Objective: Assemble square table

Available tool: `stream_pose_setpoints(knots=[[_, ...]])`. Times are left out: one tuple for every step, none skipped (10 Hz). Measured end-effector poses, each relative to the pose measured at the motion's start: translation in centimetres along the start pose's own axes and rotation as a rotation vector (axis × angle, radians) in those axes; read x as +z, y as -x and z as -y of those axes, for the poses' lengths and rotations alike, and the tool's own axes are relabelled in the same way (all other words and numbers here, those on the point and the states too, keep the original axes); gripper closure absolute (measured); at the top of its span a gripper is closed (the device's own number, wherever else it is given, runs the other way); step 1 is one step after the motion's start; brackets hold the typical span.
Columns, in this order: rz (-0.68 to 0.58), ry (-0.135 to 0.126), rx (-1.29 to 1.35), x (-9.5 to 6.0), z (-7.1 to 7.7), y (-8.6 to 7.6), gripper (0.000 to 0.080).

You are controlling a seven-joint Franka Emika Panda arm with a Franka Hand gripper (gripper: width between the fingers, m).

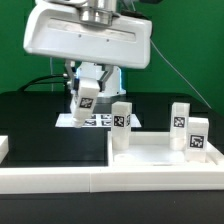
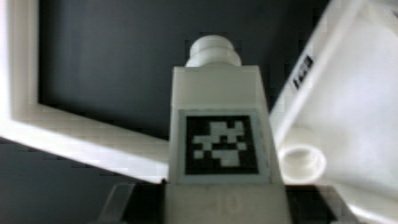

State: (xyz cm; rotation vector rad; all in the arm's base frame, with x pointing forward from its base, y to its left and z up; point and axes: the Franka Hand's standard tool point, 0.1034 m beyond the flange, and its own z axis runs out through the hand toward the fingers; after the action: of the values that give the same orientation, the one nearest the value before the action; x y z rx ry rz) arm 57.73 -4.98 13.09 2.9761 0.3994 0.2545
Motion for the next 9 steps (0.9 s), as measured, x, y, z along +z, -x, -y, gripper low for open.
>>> stream_pose_setpoints(knots=[[-0.010, 0.006, -0.010, 0.2, 0.2, -0.1, 0.0509], [-0.019, 0.021, -0.014, 0.8, 0.1, 0.8, 0.0509], [-0.011, 0.015, -0.013, 0.7, 0.1, 0.8, 0.0509], [-0.014, 0.016, -0.014, 0.7, 0.1, 0.6, 0.0509], [-0.013, 0.016, -0.014, 0.7, 0.1, 0.7, 0.0509], [-0.011, 0.015, -0.011, 0.8, 0.2, 0.7, 0.0509], [0.004, -0.019, 0.040, 1.5, 0.7, 0.9, 0.0509], [0.002, -0.036, 0.058, 1.7, 1.5, -0.1, 0.0509], [-0.011, -0.041, 0.049, 1.5, 2.3, -1.3, 0.0509]])
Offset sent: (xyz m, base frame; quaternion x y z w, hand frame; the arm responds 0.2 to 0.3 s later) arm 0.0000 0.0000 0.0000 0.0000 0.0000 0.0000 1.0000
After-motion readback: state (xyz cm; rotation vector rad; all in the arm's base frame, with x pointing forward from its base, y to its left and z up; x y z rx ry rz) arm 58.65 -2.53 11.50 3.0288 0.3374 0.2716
